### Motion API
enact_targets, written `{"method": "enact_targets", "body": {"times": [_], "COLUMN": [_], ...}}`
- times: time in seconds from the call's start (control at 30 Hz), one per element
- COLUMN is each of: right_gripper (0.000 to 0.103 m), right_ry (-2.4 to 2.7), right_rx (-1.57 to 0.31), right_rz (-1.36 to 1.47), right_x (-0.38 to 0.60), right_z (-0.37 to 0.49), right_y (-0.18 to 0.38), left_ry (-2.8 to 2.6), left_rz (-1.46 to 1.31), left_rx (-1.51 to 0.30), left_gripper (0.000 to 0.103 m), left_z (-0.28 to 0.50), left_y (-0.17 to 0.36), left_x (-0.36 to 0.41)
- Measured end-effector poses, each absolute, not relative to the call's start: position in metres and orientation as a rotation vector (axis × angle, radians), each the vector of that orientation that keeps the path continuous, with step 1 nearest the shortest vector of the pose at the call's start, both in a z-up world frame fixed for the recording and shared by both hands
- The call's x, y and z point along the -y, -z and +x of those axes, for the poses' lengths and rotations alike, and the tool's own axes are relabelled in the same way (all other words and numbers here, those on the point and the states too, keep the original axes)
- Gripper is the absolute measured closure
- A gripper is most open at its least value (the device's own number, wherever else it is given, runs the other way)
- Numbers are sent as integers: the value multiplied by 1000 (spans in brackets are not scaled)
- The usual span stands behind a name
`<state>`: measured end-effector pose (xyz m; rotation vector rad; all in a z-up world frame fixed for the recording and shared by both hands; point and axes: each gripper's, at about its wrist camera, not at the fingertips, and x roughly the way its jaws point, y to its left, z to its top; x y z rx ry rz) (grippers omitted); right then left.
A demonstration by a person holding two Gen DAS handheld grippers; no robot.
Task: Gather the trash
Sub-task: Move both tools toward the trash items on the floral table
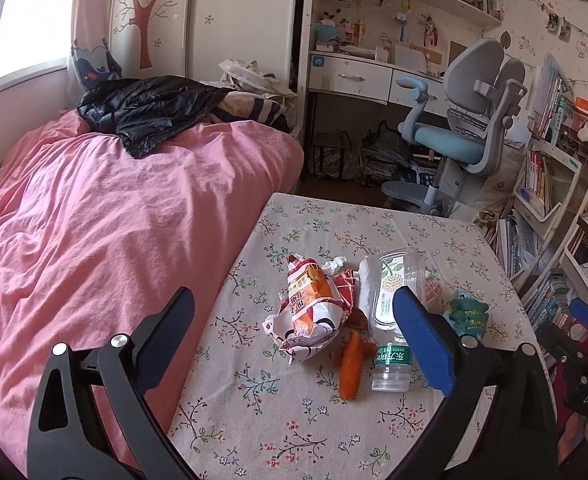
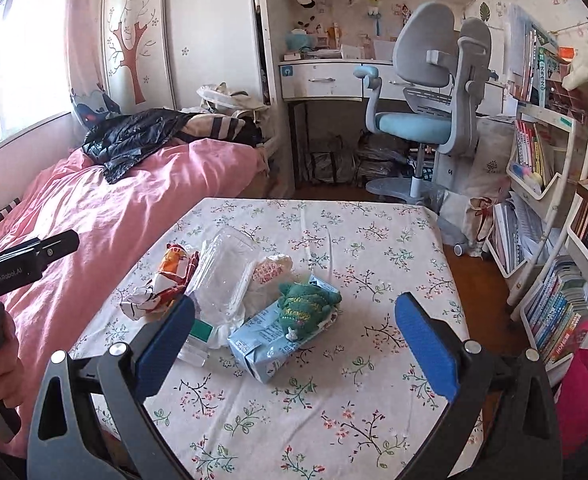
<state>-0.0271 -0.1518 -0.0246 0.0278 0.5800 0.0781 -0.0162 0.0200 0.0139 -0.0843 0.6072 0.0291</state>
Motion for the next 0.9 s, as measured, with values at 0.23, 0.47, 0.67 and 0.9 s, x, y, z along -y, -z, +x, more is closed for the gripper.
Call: {"method": "enact_targets", "body": {"times": [0.23,0.47,0.67,0.9], "right_gripper": [6,6,6,6], "right_ry": [-76,-69,-76,-80], "right_rx": [-530,-533,-532,-529], "right_rz": [5,12,-12,-23], "right_x": [144,143,136,133], "right_z": [-34,-32,-31,-29], "right_y": [18,17,17,16], "left_ry": [-27,-28,-26,-26], "left_rz": [-96,-98,-98,-96], "left_rx": [-608,-603,-604,-608], "left_gripper": [7,7,7,7], "left_z": [-17,-18,-18,-18], "left_y": [-15,-15,-14,-13], "left_x": [-22,-25,-26,-27]}}
